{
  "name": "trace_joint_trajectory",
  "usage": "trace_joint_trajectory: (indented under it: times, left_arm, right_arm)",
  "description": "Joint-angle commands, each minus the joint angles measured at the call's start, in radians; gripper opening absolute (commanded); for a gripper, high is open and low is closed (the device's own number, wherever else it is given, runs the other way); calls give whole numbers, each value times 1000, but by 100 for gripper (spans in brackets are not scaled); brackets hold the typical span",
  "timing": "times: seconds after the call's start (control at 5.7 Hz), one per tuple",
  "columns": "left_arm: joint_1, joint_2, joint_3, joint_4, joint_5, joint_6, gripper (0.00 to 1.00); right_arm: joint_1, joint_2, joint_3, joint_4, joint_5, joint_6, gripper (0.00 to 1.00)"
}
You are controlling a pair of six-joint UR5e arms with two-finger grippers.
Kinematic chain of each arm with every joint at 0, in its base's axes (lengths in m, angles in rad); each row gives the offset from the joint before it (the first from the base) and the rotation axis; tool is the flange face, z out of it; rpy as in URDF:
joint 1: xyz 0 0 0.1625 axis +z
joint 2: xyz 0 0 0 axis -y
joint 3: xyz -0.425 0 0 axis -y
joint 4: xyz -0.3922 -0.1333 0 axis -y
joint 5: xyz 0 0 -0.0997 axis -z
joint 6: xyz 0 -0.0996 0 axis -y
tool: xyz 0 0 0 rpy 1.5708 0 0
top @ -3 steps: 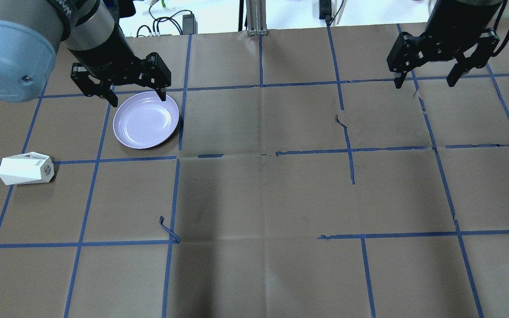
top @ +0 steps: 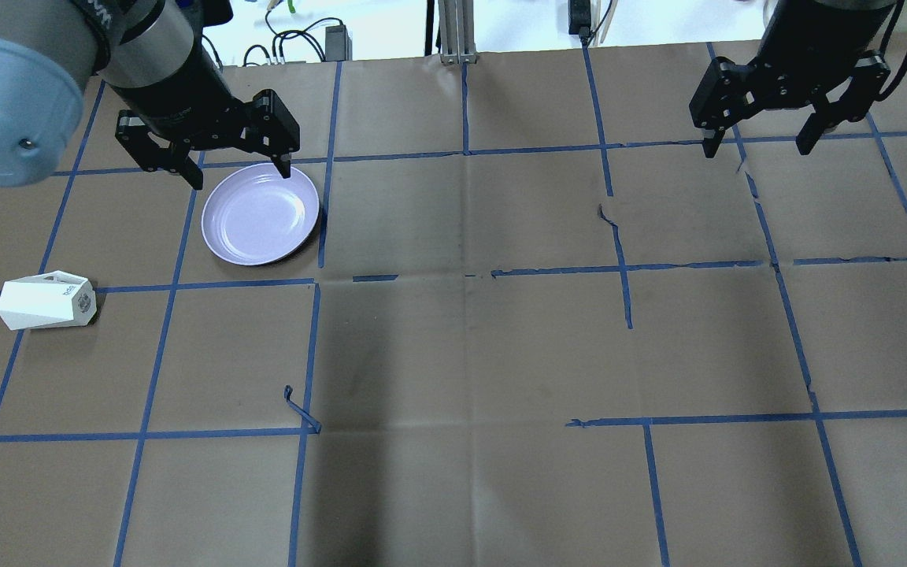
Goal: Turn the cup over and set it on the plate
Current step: 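Move the left gripper from above the lavender plate toward the white mug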
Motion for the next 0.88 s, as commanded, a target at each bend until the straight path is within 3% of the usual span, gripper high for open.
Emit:
trace_joint_trajectory:
  times: [0.0, 0.18, 0.35, 0.7]
  left_arm:
    - [13, 0, 0, -21, -3, -1, 100]
    - [66, -14, 9, -16, -39, 28, 100]
    - [213, -22, 21, -16, -99, 139, 100]
    - [517, -61, 36, -8, -104, 546, 100]
  right_arm:
    - [0, 0, 0, 0, 0, 0, 100]
    - [0, 0, 0, 0, 0, 0, 100]
    - [0, 0, 0, 0, 0, 0, 100]
    - [0, 0, 0, 0, 0, 0, 100]
